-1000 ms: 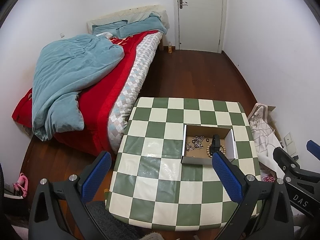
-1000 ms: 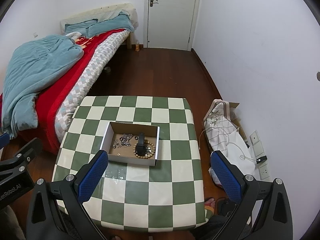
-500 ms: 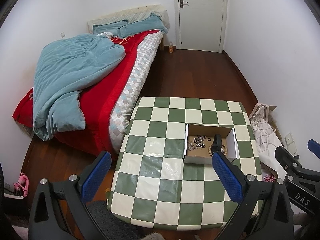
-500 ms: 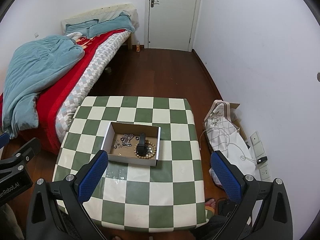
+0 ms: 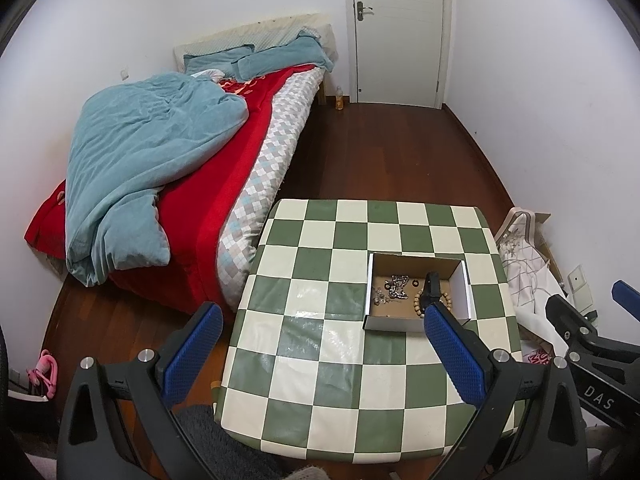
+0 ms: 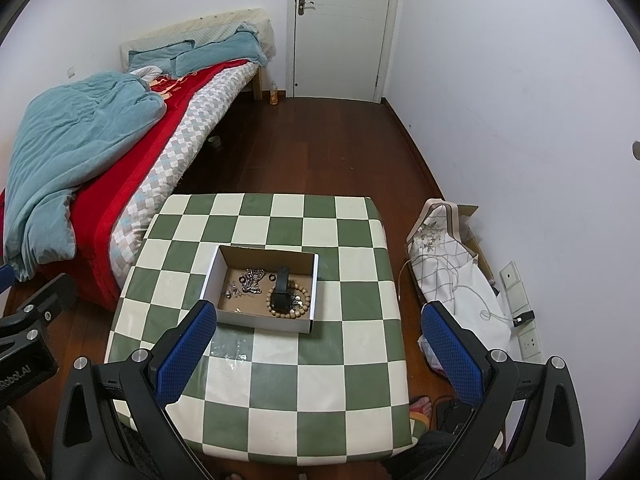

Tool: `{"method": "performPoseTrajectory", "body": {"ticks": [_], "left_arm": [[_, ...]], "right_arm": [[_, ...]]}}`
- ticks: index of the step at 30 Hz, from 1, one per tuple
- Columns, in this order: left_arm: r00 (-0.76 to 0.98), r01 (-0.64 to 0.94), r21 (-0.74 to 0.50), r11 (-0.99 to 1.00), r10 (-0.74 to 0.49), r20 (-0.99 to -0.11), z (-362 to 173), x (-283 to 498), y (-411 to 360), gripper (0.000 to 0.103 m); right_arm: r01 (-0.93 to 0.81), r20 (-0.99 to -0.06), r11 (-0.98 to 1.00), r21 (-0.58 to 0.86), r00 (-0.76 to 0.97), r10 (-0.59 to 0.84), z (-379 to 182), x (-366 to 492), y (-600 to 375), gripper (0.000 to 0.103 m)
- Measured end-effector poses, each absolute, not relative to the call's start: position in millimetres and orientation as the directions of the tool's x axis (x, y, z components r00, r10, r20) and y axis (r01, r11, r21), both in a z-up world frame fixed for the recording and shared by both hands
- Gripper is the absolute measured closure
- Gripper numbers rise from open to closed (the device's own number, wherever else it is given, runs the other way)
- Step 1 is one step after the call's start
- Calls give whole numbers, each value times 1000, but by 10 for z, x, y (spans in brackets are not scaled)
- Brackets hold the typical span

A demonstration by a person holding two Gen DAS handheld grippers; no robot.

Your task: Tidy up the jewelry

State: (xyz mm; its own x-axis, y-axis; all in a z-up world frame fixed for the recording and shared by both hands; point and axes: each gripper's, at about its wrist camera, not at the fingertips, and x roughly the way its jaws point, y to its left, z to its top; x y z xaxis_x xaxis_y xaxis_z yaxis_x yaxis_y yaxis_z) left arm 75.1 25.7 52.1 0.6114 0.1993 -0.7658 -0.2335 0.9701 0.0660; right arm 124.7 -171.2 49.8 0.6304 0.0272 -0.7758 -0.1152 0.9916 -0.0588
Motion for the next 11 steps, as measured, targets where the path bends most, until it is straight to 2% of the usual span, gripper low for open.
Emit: {"method": "performPoseTrajectory", "body": {"ticks": [11], "left_arm": [[617,-238,57,970,197,-762,536,757,241,0]], "right_arm": [[-117,-776,992,-56,630,30,498,1257,-1718,0]]}}
